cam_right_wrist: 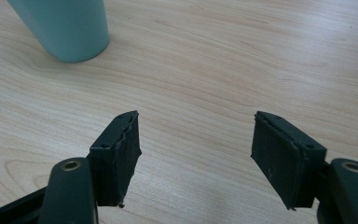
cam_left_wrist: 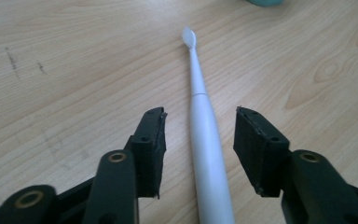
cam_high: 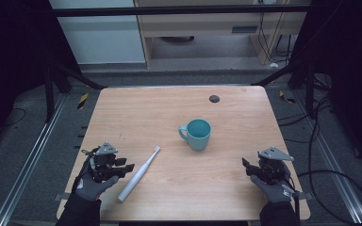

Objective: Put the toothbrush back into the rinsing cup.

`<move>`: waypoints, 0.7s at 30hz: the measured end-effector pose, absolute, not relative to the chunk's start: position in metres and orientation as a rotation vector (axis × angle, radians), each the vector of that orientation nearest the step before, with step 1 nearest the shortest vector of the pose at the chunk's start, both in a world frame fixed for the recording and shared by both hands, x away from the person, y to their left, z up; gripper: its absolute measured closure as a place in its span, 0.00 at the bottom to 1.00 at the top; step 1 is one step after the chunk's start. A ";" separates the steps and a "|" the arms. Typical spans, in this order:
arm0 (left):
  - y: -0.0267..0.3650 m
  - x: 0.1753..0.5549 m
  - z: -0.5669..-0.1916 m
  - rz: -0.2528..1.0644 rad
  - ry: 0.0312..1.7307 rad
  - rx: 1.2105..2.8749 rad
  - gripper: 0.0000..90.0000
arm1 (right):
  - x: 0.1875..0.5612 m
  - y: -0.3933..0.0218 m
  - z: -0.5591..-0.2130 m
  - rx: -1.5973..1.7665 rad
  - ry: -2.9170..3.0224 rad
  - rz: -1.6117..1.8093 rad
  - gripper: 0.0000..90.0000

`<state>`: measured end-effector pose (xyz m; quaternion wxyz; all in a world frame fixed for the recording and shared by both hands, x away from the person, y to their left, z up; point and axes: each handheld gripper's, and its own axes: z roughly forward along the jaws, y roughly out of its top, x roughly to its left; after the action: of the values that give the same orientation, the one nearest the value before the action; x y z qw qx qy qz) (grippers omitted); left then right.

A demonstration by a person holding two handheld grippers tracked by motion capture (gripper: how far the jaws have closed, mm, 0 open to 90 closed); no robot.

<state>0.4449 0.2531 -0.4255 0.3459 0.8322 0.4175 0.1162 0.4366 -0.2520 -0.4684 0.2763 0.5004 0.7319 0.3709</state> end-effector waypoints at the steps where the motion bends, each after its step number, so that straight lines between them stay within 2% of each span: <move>1: 0.251 0.444 -0.425 0.297 1.078 2.175 0.55 | 0.436 -0.252 -0.468 1.346 1.966 0.995 0.36; 3: 0.247 0.443 -0.426 0.291 1.069 2.203 0.50 | 0.436 -0.251 -0.468 1.341 1.967 0.992 0.36; 9: 0.239 0.443 -0.430 0.273 1.052 2.286 0.44 | 0.437 -0.250 -0.469 1.335 1.975 0.978 0.36; 21: 0.228 0.449 -0.443 0.243 1.064 2.450 0.42 | 0.438 -0.248 -0.470 1.332 1.986 0.961 0.35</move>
<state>0.4495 0.2285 -0.4431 0.2278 0.8894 0.3864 0.0881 0.4377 -0.2483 -0.4696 0.2784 0.4964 0.7402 0.3580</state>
